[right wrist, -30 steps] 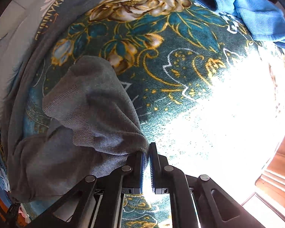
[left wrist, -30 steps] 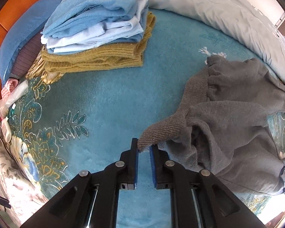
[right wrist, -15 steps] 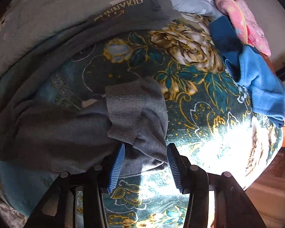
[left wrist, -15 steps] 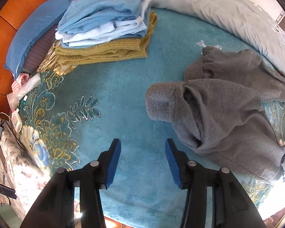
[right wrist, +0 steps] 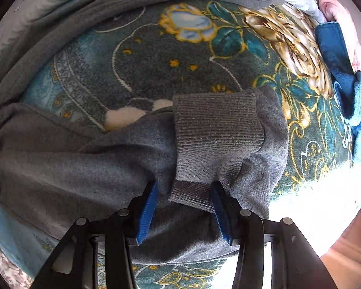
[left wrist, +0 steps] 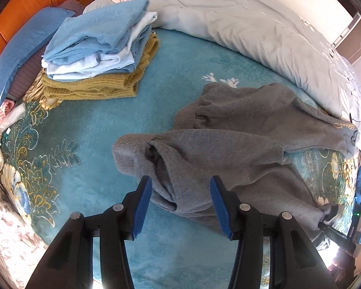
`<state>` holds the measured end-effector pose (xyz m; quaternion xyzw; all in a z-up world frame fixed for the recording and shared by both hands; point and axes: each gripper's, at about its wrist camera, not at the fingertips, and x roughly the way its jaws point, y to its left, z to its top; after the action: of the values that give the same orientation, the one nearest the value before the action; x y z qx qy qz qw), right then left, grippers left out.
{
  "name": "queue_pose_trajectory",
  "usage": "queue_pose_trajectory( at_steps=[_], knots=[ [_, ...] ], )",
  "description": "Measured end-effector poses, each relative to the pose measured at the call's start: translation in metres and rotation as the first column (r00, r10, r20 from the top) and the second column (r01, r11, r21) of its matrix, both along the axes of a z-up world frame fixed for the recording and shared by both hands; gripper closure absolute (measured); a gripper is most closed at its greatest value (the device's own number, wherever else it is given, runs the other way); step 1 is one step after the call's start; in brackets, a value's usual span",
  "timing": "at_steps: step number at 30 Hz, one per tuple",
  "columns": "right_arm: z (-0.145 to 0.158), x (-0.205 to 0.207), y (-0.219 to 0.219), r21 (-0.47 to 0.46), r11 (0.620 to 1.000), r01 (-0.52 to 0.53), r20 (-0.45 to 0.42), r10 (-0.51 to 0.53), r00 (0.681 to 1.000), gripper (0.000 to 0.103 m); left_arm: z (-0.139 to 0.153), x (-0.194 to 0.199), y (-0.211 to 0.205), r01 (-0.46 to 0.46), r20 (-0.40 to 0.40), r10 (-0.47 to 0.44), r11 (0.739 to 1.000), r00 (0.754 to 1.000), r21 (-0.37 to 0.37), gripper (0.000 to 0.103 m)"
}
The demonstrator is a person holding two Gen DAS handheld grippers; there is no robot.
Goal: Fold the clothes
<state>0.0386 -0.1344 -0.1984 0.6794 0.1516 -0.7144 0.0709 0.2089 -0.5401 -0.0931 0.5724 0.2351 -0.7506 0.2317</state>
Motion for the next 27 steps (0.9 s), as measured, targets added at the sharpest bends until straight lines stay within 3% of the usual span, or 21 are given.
queue_pose_trajectory(
  at_steps=[1,2,4,9,13,16,19,23,27],
  knots=[
    [0.002,0.0,0.003,0.0,1.0,0.006,0.0,-0.006,1.0,0.067,0.001,-0.001,0.002,0.003,-0.003,-0.003,1.0,1.0,0.003,0.051],
    [0.004,0.0,0.007,-0.007,1.0,0.018,0.008,-0.018,1.0,0.069,0.001,-0.002,0.003,0.005,-0.006,-0.005,1.0,1.0,0.005,0.051],
    [0.011,-0.001,0.017,-0.048,0.998,0.05,0.031,-0.049,0.998,0.093,0.002,-0.003,0.004,0.004,-0.008,-0.004,1.0,1.0,0.009,0.051],
    [0.052,-0.007,0.045,-0.092,0.994,0.059,-0.024,-0.062,0.998,0.096,0.005,-0.009,0.005,-0.007,-0.016,0.007,1.0,1.0,0.017,0.051],
    [0.085,-0.02,0.083,-0.052,0.996,0.074,-0.11,-0.08,0.991,0.097,0.007,-0.016,0.01,0.003,-0.019,-0.003,1.0,1.0,0.018,0.051],
    [0.1,-0.048,0.122,-0.01,0.99,0.143,-0.151,-0.143,0.978,0.097,0.009,-0.02,0.016,0.017,-0.021,-0.016,1.0,1.0,0.011,0.051],
    [0.098,-0.059,0.163,0.017,0.977,0.212,-0.159,-0.207,0.965,0.101,0.007,-0.023,0.019,0.019,-0.008,-0.019,1.0,1.0,0.014,0.051],
    [0.073,-0.065,0.202,0.03,0.958,0.284,-0.12,-0.279,0.953,0.103,0.005,-0.025,0.026,0.015,0.011,-0.015,1.0,1.0,0.012,0.051],
    [0.061,-0.064,0.219,0.027,0.949,0.315,-0.098,-0.311,0.945,0.103,0.004,-0.03,0.034,0.03,0.021,-0.03,1.0,0.999,-0.002,0.051]
  ],
)
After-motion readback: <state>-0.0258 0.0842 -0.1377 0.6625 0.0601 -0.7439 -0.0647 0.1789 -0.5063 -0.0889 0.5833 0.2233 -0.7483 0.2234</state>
